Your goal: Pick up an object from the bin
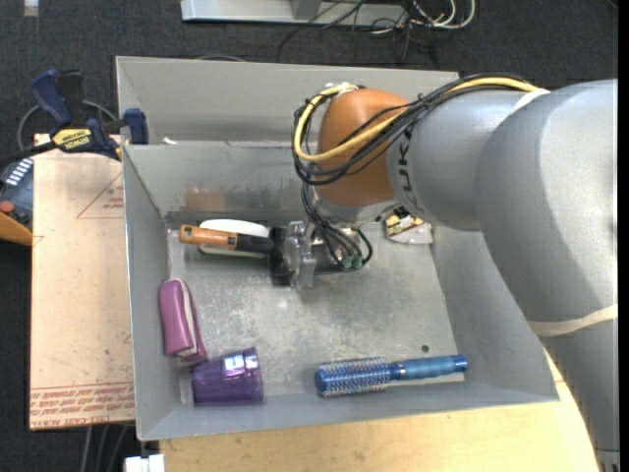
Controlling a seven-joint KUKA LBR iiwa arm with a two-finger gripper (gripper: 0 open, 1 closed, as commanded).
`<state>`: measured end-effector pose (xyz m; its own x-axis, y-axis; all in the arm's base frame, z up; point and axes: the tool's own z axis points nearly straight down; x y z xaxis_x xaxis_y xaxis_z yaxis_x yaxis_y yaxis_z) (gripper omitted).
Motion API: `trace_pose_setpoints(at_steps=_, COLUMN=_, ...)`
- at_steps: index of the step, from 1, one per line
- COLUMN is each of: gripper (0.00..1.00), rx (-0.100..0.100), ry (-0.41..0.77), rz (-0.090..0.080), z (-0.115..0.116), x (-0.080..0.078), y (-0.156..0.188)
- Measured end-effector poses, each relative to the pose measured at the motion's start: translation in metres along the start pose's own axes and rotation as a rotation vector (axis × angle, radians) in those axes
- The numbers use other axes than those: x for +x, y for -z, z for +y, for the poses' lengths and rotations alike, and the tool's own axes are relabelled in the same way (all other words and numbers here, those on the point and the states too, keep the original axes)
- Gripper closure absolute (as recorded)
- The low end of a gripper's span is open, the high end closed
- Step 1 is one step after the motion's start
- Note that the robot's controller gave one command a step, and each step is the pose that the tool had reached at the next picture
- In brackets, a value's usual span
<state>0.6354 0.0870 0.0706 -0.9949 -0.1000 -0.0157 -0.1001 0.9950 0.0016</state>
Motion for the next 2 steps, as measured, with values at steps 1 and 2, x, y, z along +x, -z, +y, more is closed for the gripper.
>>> trace_pose_setpoints(at_steps=1, gripper=1.00, rx=0.000, ry=0.000, rz=0.000, z=0.0000, x=0.0000, y=0.0000)
trace_pose_setpoints(at_steps=2, gripper=1.00, rx=0.000, ry=0.000, rz=0.000, z=0.0000, x=0.0000, y=0.0000)
